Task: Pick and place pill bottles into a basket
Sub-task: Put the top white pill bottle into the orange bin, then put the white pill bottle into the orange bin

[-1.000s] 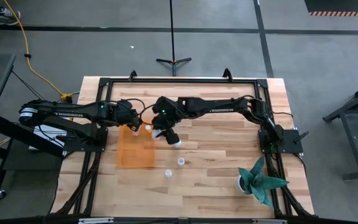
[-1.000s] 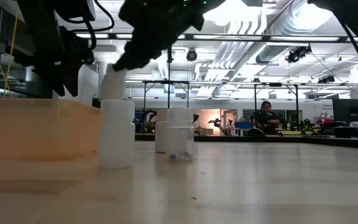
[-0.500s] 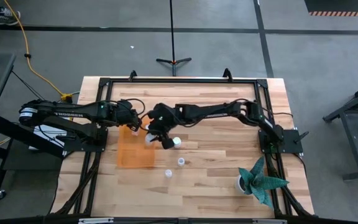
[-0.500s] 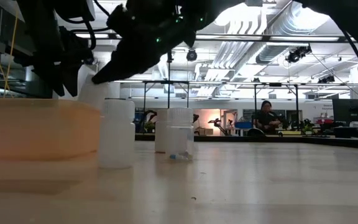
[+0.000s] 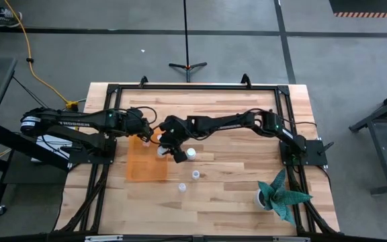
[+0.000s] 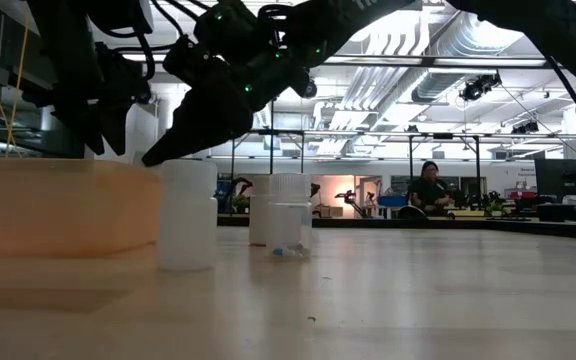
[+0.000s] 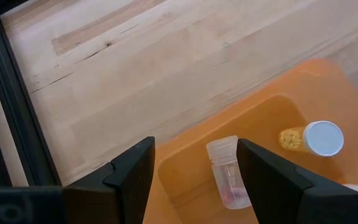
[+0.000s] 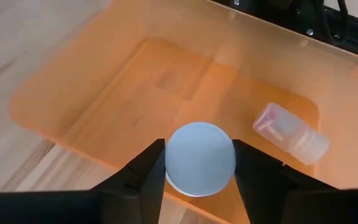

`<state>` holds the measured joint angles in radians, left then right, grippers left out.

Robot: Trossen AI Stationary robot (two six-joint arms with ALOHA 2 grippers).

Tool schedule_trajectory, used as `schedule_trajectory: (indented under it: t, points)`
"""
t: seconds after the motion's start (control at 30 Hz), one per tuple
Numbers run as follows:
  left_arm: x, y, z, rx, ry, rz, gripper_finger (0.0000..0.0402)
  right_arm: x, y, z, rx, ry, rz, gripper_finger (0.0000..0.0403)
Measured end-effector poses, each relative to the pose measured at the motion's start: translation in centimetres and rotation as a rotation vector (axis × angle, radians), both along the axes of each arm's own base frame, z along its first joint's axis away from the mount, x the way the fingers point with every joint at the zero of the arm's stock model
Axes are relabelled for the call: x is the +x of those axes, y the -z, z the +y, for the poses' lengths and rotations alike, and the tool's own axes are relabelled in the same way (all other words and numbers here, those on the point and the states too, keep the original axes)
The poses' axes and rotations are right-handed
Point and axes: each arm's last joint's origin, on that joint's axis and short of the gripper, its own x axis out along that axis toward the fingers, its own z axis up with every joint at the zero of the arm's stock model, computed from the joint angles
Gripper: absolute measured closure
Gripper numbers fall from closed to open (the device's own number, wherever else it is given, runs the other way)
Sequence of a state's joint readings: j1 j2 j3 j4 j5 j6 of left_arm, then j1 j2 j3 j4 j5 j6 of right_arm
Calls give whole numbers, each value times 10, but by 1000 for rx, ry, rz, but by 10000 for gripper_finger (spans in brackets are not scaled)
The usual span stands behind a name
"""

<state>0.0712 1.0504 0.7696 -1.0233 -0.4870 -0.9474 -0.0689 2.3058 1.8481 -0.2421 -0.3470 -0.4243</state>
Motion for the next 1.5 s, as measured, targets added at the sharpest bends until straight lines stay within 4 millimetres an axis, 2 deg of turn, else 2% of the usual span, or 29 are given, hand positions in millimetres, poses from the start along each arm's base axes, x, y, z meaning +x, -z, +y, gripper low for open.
schedule_trajectory:
  t: [0.23,0.43,0.57,0.67,0.77,0.93,1.03,1.23,1.5]
  points:
    - [0,0,0,0,0,0,142,0,0,0,2,1,1,206]
    - [0,0,0,0,0,0,142,1,-5,-3,7,12,-3,204]
    - [0,0,0,0,0,0,142,-5,-33,-11,34,38,-8,202]
    - [0,0,0,0,0,0,142,-18,-56,-11,32,29,42,203]
    - [0,0,0,0,0,0,142,-32,-63,-6,21,3,148,205]
    - [0,0,0,0,0,0,142,-50,-51,0,18,-3,371,205]
    - [0,0,0,0,0,0,142,-54,-43,0,20,4,447,204]
    - [0,0,0,0,0,0,142,-57,-41,1,-34,42,492,203]
    - [0,0,0,0,0,0,142,-62,-38,14,-82,40,552,203]
